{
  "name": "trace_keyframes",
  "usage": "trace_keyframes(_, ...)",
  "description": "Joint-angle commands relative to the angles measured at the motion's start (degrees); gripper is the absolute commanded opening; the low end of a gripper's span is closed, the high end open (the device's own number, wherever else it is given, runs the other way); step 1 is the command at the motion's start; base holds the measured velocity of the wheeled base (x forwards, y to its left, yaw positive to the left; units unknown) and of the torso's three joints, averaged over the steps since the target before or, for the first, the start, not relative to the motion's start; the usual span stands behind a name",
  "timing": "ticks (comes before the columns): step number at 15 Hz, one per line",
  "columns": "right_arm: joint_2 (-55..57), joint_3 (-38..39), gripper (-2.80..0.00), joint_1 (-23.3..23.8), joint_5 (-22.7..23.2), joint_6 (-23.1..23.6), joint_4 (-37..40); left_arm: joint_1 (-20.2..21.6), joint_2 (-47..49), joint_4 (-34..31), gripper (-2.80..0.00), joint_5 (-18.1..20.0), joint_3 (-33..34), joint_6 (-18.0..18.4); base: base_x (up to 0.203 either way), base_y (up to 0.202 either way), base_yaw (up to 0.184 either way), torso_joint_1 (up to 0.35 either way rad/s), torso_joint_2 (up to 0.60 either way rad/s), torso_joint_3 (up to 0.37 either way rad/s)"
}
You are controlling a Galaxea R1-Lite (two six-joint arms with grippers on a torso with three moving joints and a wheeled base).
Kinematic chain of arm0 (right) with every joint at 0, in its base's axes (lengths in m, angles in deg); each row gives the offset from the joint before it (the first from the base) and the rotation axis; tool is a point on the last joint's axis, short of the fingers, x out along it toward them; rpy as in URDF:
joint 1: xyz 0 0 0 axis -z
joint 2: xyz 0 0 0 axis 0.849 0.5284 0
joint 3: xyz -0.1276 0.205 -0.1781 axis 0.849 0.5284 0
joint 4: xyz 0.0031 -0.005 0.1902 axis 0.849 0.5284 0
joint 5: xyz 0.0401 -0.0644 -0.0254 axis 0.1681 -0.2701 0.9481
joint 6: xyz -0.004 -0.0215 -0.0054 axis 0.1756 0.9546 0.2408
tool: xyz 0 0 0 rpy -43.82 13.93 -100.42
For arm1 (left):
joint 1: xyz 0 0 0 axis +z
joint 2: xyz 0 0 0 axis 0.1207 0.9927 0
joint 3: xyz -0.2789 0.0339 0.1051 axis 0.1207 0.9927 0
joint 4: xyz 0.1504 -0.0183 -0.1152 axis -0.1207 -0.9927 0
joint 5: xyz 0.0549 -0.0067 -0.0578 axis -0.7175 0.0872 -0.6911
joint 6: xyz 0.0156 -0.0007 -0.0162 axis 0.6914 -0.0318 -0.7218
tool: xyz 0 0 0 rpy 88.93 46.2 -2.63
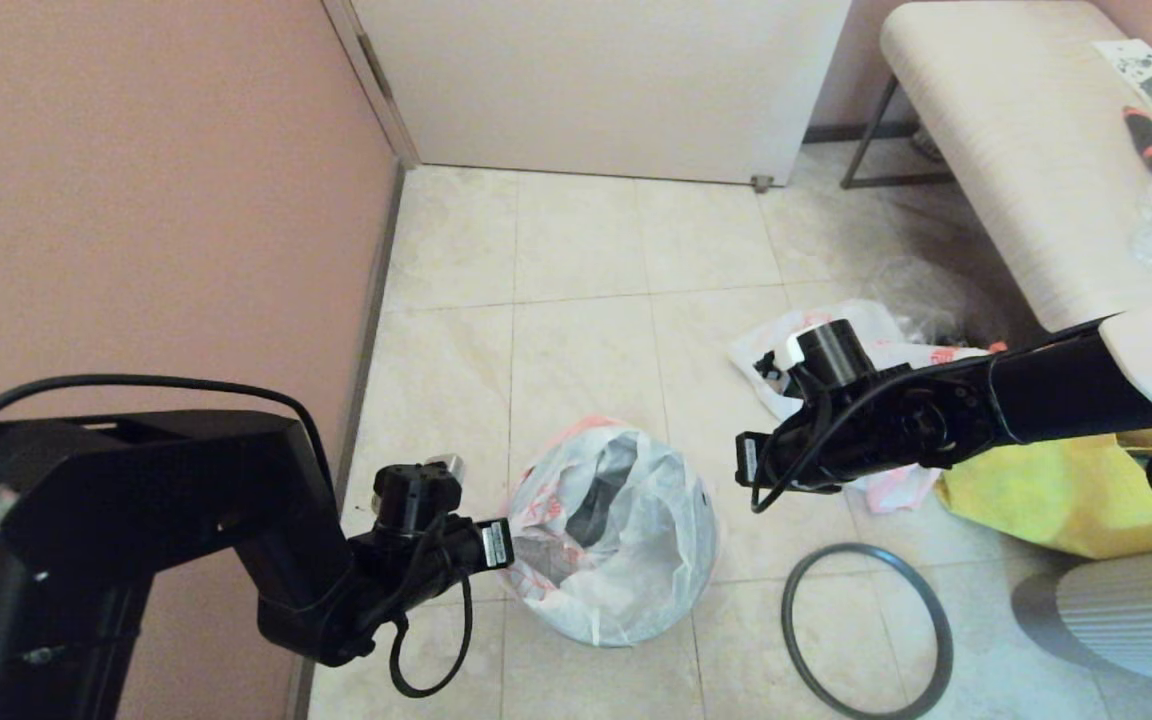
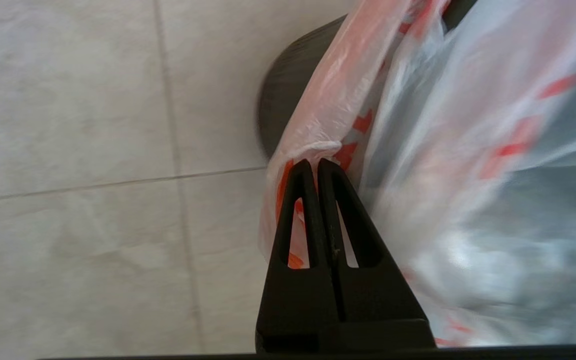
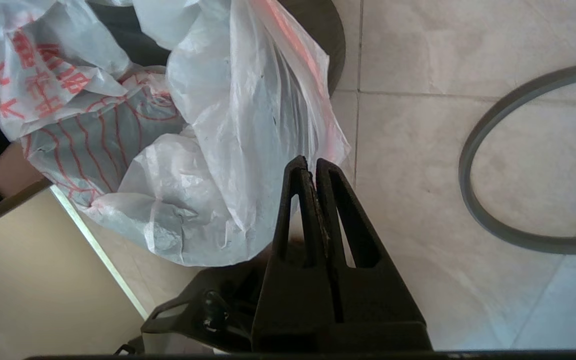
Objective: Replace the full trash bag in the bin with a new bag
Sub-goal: Put the new garbage bag on the trash can
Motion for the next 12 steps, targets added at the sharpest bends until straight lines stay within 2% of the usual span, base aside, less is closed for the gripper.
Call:
trace_keyframes(1, -2.1, 3.9, -2.8, -0.6, 0.1, -0.1, -3.8, -0.5, 3.3, 0.3, -2.8, -1.8, -0.8, 1.0, 0.0, 0.0, 0.0, 0.0, 0.0, 0.0)
trace_keyframes(2, -2.4, 4.2, -2.8, -0.9, 0.1, -0.1, -4.6, -0.8, 4.3, -0.1, -2.8, -3.1, -1.3, 1.9, 0.0, 0.0, 0.0, 0.0, 0.0, 0.0)
trace_keyframes(5, -2.6, 2.6, -2.8, -2.2, -0.2, 0.2, -6.2, -1.0, 4.1, -6.3, -2.8, -3.5, -3.4, 2.2, 0.0, 0.0, 0.0, 0.0, 0.0, 0.0)
trace_keyframes(8, 0.4, -4.5, -2.8, -4.9, -2.3, 0.9, -5.8, 0.3, 1.5, -6.5, -2.8, -2.8, -2.4, 1.9, 0.0, 0.0, 0.0, 0.0, 0.0, 0.0)
trace_keyframes(9, 2.6, -8.6, -2.8, -6.3, -4.2, 1.7, -3.8, 1.7, -0.1, -6.5, -2.8, 0.7, -1.3, 1.9, 0.0, 0.0, 0.0, 0.0, 0.0, 0.0)
trace_keyframes(12, 10.9, -23.4, -2.8, -10.7, -10.6, 3.6, 6.6, 7.9, -5.9, -6.4, -2.8, 17.2, 2.0, 1.8, 0.0, 0.0, 0.0, 0.0, 0.0, 0.0)
